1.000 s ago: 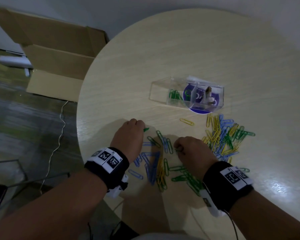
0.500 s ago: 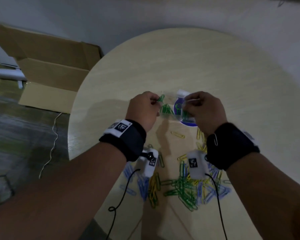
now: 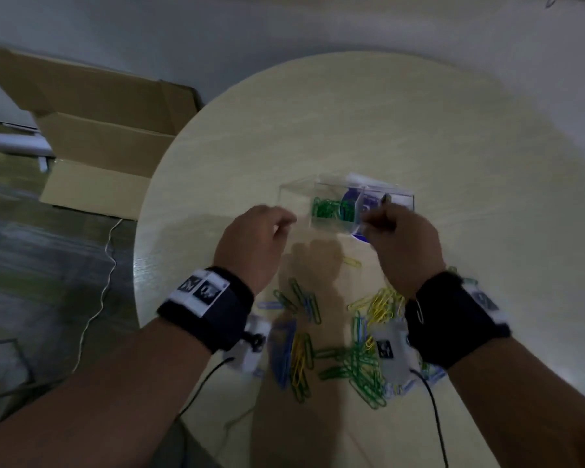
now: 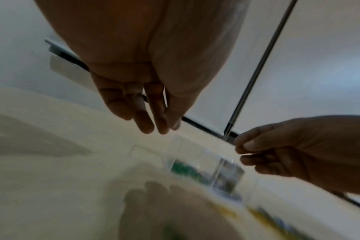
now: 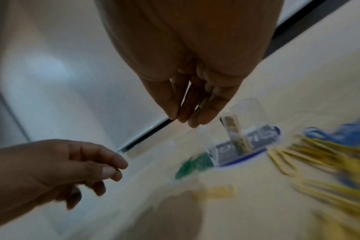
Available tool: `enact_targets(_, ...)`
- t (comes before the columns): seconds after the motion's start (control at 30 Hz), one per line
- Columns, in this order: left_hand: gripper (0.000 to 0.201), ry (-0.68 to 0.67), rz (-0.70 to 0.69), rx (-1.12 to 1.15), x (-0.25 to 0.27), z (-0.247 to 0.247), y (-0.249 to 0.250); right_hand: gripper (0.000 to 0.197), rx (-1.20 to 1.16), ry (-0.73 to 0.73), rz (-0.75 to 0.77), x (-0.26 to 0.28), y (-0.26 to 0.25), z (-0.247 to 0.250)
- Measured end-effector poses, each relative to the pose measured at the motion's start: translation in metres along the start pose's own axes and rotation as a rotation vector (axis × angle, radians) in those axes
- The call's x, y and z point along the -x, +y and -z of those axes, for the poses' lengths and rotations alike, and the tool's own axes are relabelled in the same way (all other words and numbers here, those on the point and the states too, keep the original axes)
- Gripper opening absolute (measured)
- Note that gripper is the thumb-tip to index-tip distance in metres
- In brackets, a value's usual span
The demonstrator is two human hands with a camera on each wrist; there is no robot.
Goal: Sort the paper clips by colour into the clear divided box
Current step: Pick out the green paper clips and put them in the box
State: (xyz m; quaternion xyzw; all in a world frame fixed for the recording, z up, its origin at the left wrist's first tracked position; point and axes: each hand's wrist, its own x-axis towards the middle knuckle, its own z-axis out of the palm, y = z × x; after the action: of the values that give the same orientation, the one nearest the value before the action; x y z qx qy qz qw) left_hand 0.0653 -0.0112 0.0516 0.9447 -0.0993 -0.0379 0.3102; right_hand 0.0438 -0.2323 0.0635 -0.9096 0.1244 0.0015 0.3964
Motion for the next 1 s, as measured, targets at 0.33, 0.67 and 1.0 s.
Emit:
enact_targets(0.33, 0.048, -0.327, -0.263, -0.398, 0.138, -0.020, -0.060, 0.078, 0.596, -0.678, 0.381, 0.150, 0.062, -0.031)
enact_targets(0.67, 0.021, -0.127, -0.244, -0.275, 0.123, -0.014, -0.047, 0.020, 0.426, -0.185, 0.337, 0.122, 0.046, -0.029)
enact_targets(1.0, 0.005, -0.359, -0.181, -0.309, 0.072, -0.027, -0.039, 0.011, 0.374, -0.293, 0.037, 0.076, 0.029, -0.061)
